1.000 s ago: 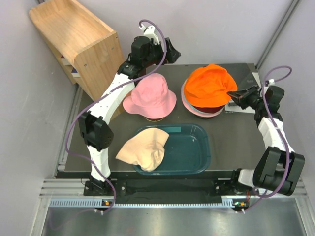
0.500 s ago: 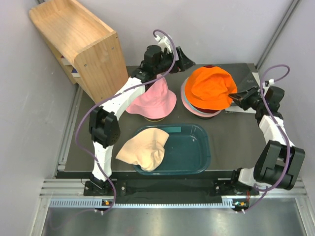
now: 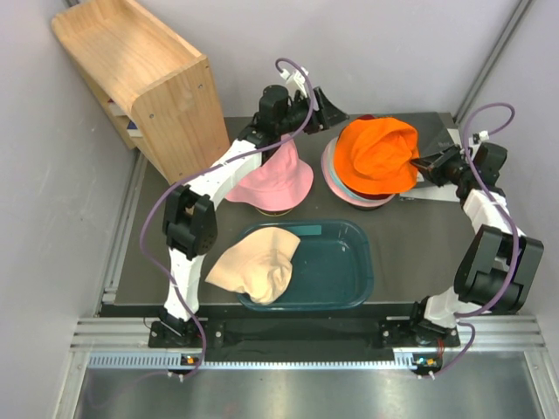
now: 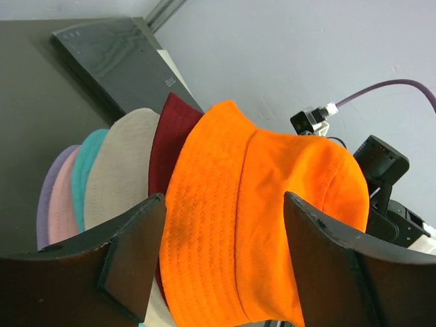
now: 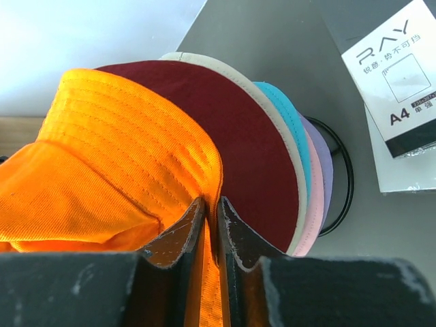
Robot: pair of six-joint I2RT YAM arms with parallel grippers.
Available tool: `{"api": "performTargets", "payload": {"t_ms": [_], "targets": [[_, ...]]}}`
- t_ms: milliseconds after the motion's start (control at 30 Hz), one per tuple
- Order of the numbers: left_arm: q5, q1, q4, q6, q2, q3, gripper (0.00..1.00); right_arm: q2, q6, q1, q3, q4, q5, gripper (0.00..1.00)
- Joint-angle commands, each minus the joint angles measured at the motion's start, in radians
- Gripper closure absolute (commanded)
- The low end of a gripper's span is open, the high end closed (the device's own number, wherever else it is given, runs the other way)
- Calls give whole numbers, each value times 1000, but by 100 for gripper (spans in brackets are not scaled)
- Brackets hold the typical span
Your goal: Stack the hats
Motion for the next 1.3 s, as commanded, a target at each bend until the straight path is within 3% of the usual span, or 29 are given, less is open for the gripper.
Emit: {"api": "performTargets", "payload": {"t_ms": [0,967,1233,1267], "targets": [[50,3,69,-16,33,1,28,12,-44,-12,23,1,32,88],[65,-37,69,-14,83,44,51,15,-39,-12,14,1,28,88],[53,-39,95,-34,82,43,70,10,-44,-12,8,-2,31,89],[52,-37,96,-37,82,43,76,9,-44,-12,6,-4,31,89]]}}
